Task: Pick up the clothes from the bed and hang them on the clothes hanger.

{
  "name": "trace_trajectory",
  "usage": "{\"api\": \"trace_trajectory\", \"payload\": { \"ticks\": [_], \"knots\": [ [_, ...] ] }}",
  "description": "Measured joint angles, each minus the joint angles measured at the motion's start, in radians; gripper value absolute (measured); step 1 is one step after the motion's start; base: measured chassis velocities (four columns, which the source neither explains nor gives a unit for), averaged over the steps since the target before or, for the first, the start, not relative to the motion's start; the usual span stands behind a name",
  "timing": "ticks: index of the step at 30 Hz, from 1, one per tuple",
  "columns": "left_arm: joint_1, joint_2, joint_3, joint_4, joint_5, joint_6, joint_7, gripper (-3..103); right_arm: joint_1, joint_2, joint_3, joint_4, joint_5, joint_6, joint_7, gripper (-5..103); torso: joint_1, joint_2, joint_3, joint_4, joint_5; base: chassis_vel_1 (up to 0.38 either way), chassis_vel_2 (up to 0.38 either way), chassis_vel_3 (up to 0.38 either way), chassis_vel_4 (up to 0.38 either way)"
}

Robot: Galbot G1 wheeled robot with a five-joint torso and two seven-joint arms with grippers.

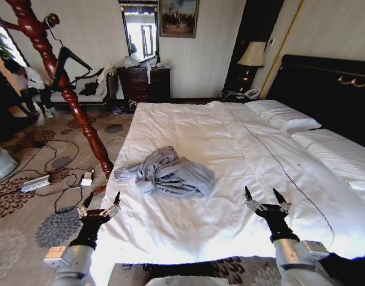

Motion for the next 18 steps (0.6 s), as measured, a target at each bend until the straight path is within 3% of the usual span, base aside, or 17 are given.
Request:
{"api": "trace_trajectory", "payload": {
  "ticks": [18],
  "knots": [
    [-0.046, 0.051, -0.036, 0.024, -0.066, 0.067, -0.018, 100, 0.005, 0.012, -0.013, -0.02, -0.024, 0.001, 0.018, 100, 0.0, 0.0, 0.0, 0.0001, 0.0, 0.0, 0.0, 0.0, 0.0]
  ]
}}
